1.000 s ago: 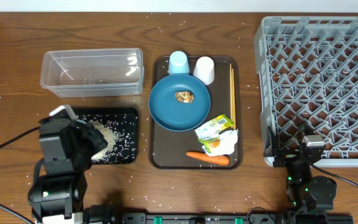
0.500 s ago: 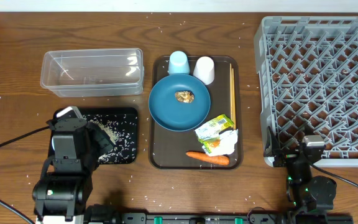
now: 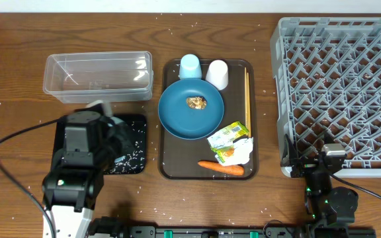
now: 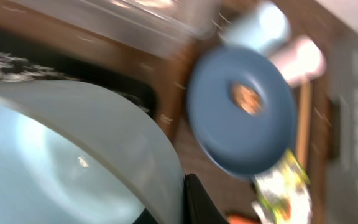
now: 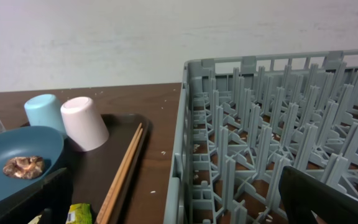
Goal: Sort waste into correct bins and load items into the dishwasher rack
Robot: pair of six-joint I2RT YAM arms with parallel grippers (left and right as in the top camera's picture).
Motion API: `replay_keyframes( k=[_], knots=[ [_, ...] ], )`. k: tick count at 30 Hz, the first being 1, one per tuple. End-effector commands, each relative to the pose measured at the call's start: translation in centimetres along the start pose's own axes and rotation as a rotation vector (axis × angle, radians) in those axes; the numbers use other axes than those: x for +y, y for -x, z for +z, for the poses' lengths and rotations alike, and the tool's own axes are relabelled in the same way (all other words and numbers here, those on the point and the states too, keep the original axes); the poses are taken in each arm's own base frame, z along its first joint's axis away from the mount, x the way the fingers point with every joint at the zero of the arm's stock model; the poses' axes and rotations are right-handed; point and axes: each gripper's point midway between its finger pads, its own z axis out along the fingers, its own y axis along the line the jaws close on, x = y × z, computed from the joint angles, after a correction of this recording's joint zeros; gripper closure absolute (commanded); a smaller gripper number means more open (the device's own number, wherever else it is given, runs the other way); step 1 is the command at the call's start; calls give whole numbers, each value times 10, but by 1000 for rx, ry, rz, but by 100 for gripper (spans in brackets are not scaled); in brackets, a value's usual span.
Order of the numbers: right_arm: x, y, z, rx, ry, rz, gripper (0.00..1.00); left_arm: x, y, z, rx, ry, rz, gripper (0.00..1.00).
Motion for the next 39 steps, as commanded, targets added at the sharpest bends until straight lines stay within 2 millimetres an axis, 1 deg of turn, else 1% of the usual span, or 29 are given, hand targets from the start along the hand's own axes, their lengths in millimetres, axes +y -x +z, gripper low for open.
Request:
replay_keyframes(
  k=[1, 6, 13, 17, 20, 24, 28, 35, 36, 39],
  knots=[
    [-3, -1, 0, 2, -12, -12, 1, -34, -14, -3, 82, -150, 111, 94],
    [-3, -1, 0, 2, -12, -12, 1, -40, -43, 7, 212, -141, 133, 94],
    [-3, -1, 0, 2, -12, -12, 1, -61, -72, 24, 316, -152, 223, 94],
    [-3, -1, 0, 2, -12, -12, 1, -71, -87, 44, 362, -131, 246, 94],
    [-3, -1, 0, 2, -12, -12, 1, -81, -102, 61, 408, -126, 272, 94],
    [-3, -1, 0, 2, -12, -12, 1, -73, -118, 82, 429, -7, 260, 94],
    [-3, -1, 0, 2, -12, -12, 1, -72, -129, 91, 443, 30, 284, 94],
    [-3, -1, 0, 2, -12, -12, 1, -96, -138, 96, 424, -35, 315, 94],
    [-3, -1, 0, 2, -12, -12, 1, -97, -139, 97, 421, -32, 312, 94],
    [-3, -1, 0, 2, -12, -12, 1, -90, -139, 101, 397, 27, 282, 94]
  ],
)
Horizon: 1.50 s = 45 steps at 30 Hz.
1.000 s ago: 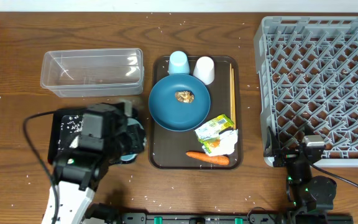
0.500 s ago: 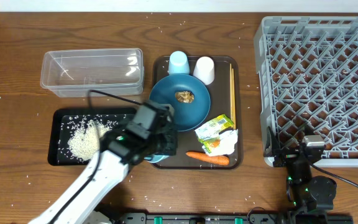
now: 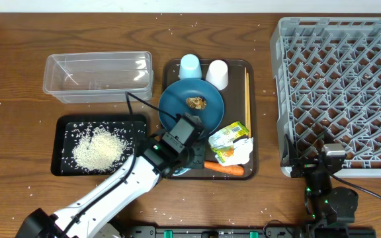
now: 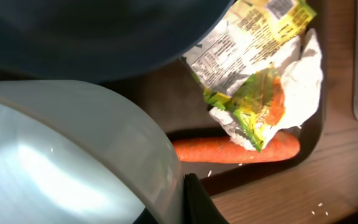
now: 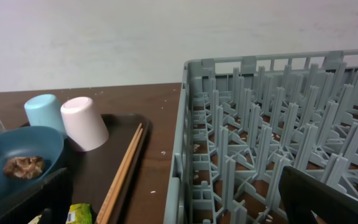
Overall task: Sort waste into correct bins and load items into the dishwasher rack
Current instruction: 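Carry the white bowl right and lower it onto the brown tray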
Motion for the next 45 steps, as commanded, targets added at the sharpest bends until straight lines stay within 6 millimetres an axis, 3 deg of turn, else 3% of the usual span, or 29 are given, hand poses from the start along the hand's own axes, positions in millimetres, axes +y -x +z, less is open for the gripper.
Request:
replay_keyframes(
  k=[1, 10, 15, 17, 22, 27, 36, 45],
  knots=[
    [-3, -1, 0, 2, -12, -12, 1, 2, 9, 2, -41, 52, -43, 94],
    [-3, -1, 0, 2, -12, -12, 1, 12, -2, 22, 25, 105, -63, 94],
    [-3, -1, 0, 2, -12, -12, 1, 12, -3, 24, 29, 108, -64, 93],
    [-3, -1, 0, 2, -12, -12, 1, 12, -2, 24, 27, 106, -64, 83],
    [-3, -1, 0, 2, -12, -12, 1, 12, -2, 23, 26, 105, -63, 71],
    [-3, -1, 0, 2, -12, -12, 1, 3, 6, 14, -2, 72, -60, 71],
    [-3, -1, 0, 2, -12, -12, 1, -20, 23, -21, -97, -34, -44, 70],
    [-3, -1, 0, 2, -12, -12, 1, -19, 22, -20, -91, -30, -42, 62]
  ],
)
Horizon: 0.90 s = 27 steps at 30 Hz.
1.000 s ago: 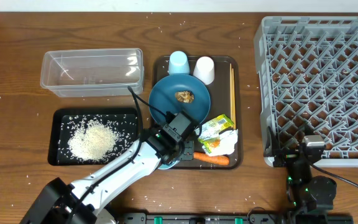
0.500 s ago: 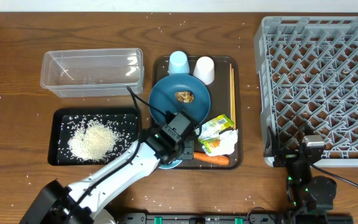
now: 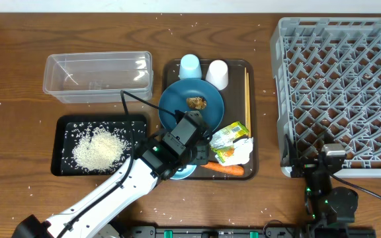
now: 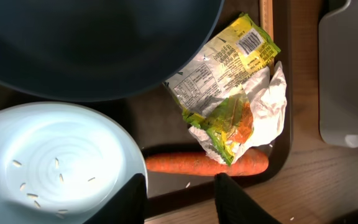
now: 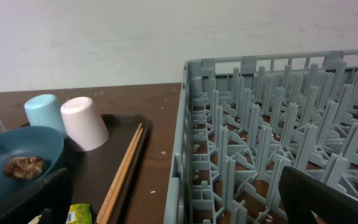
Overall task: Sort waste into correct bins and load items into the dishwasher rack
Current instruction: 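Carry the white bowl right and lower it onto the brown tray, then release the bowl and move the left gripper toward the blue plate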
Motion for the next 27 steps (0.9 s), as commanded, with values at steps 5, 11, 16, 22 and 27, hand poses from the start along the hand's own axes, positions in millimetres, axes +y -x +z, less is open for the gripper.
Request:
replay_keyframes(
  k=[5, 11, 16, 22, 27],
  knots=[
    [-3, -1, 0, 2, -12, -12, 1, -5, 4, -2, -9, -7, 5, 54],
    [-3, -1, 0, 2, -12, -12, 1, -5, 4, -2, -8, -8, 32, 2],
    [-3, -1, 0, 2, -12, -12, 1, -5, 4, -2, -8, -8, 32, 2],
    [-3, -1, 0, 2, -12, -12, 1, -17, -2, -10, 43, -60, 119, 2],
    [-3, -1, 0, 2, -12, -12, 1, -12, 11, -43, 57, 40, 149, 2]
  ],
)
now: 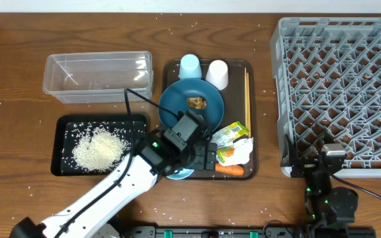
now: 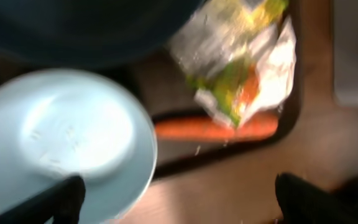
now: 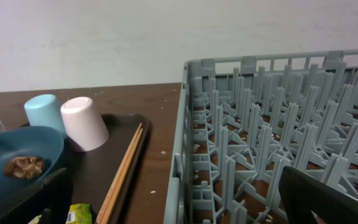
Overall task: Sort waste into correct bins and load items into the dishwasher rack
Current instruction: 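Release the bowl and move the left gripper toward the blue plate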
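My left gripper [image 1: 204,160] is open, fingers spread wide, over the front of the dark tray [image 1: 251,112]. Just left of it sits a pale blue bowl [image 2: 73,137], free of the fingers. An orange carrot [image 2: 216,129] lies along the tray's front edge, with a crumpled yellow-green wrapper [image 1: 233,141] behind it. A blue plate [image 1: 180,112] holds food scraps [image 1: 195,102]. A blue cup [image 1: 190,65], a pink cup [image 1: 217,73] and chopsticks [image 1: 247,89] lie at the back. My right gripper [image 3: 176,205] is open and empty by the grey rack [image 1: 342,86].
A clear plastic bin [image 1: 98,76] stands at the back left. In front of it a black bin [image 1: 136,162] holds a heap of rice [image 1: 94,147]. Rice grains are scattered over the wooden table. The left wrist view is blurred.
My left gripper's fingers now stand much wider apart, and it has shifted slightly right, toward the carrot's left end. The bowl stays where it was. The right arm is unchanged.
My left gripper held the pale blue bowl over the black bin. Then it held the bowl at the tray's front left, with rice lying in the black bin. Later the bowl sat free of the fingers; now the gripper is wide open near the carrot.
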Robot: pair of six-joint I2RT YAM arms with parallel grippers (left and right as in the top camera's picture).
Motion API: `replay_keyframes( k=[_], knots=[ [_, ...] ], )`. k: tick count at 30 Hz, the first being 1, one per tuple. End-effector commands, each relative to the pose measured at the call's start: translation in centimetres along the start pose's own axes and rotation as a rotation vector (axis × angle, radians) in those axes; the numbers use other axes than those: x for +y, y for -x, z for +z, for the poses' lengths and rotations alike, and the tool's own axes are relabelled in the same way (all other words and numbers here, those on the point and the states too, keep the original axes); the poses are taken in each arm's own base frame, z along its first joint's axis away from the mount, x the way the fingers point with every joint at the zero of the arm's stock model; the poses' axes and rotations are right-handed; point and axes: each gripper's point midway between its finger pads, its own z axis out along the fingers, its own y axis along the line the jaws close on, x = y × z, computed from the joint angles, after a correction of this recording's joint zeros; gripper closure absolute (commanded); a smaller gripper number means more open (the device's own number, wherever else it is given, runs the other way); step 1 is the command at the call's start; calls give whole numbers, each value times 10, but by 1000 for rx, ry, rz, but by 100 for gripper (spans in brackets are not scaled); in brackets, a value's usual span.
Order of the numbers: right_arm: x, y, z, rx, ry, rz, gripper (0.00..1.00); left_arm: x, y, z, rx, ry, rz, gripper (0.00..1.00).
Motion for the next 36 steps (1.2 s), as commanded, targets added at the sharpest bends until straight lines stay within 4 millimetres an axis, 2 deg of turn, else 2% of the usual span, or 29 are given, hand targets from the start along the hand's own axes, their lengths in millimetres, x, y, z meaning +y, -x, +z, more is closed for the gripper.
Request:
replay_keyframes(
  k=[1, 5, 8, 10, 13, 18, 24, 29, 33, 36],
  knots=[
    [-3, -1, 0, 2, -12, -12, 1, -11, 29, -35, -70, 18, 44, 2],
    [-3, -1, 0, 2, -12, -12, 1, -20, 45, -61, -53, 32, 41, 1],
    [-3, -1, 0, 2, -12, -12, 1, -32, 53, -62, -3, 28, 116, 0],
    [-3, -1, 0, 2, -12, -12, 1, -38, 57, -52, 44, 27, 149, 1],
    [-3, -1, 0, 2, -12, -12, 1, -34, 70, -28, 64, 87, 158, 0],
    [-3, -1, 0, 2, -12, -12, 1, -31, 95, 13, 23, 137, 173, 1],
    [-3, -1, 0, 2, -12, -12, 1, -34, 121, 44, -52, 154, 178, 1],
    [-3, -1, 0, 2, -12, -12, 1, -31, 122, 66, -33, 164, 177, 2],
    [-3, -1, 0, 3, -12, -12, 1, -25, 117, 86, 6, 186, 175, 20],
    [-3, -1, 0, 3, -12, -12, 1, -18, 113, 100, 37, 212, 174, 22]
  ],
)
